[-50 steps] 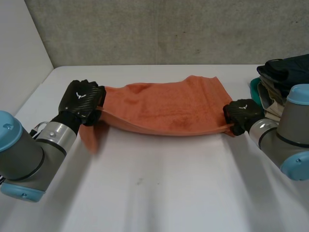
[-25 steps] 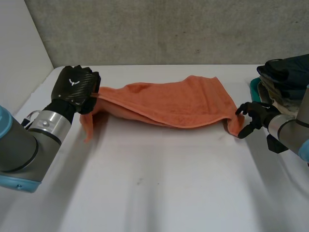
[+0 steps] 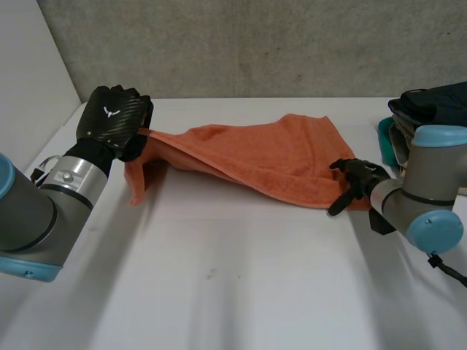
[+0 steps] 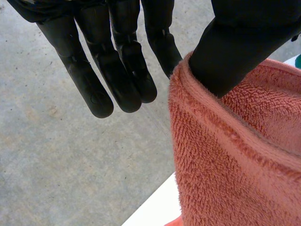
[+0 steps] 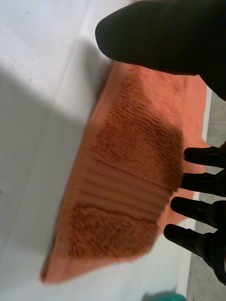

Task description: Fold the laundry.

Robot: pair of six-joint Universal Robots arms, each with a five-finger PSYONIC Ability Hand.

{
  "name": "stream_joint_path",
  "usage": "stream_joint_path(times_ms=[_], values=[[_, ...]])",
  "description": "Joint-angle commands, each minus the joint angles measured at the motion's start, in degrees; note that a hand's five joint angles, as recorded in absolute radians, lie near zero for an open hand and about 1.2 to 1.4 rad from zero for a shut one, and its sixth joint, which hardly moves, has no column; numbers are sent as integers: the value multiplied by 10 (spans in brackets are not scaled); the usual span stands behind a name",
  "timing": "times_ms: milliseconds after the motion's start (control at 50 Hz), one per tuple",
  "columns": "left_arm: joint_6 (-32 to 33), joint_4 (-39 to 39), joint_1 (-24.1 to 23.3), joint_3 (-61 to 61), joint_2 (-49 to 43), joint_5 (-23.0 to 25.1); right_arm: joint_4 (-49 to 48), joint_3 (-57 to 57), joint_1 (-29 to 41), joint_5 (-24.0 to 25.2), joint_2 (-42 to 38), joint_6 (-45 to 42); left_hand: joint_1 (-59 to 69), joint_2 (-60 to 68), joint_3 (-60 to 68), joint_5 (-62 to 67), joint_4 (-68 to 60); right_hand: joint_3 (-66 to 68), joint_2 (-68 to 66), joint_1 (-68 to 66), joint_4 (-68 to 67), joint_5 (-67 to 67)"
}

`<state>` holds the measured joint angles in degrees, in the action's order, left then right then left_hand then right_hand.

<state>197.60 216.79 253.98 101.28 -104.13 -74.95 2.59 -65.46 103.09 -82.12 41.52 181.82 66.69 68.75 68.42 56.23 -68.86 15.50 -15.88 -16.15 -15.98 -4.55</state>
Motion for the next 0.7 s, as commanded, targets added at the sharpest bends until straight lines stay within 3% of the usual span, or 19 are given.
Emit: stream_joint_path(times_ms=[20, 80, 240, 460, 700], values=[[-10, -10, 0, -6, 2, -1, -29, -9, 7, -18, 2, -44, 133, 113, 116, 138, -111, 60, -56, -54, -55, -70], [-16, -16, 1, -10, 4, -1, -47, -25, 11, -37, 37, -87, 133, 113, 116, 138, -111, 72, -68, -65, -67, -81], [-23, -18, 1, -14, 12, 0, -53, -81, 6, -30, 108, -201, 133, 113, 116, 138, -111, 164, -160, -158, -160, -174], [-26, -19, -9, -28, 15, -3, -52, -78, -12, -15, 67, -320, 133, 113, 116, 138, -111, 269, -265, -262, -264, -278], [-27, -19, -9, -34, 14, -4, -53, -42, -17, 6, 17, -350, 133, 113, 116, 138, -111, 262, -258, -256, -257, -272]])
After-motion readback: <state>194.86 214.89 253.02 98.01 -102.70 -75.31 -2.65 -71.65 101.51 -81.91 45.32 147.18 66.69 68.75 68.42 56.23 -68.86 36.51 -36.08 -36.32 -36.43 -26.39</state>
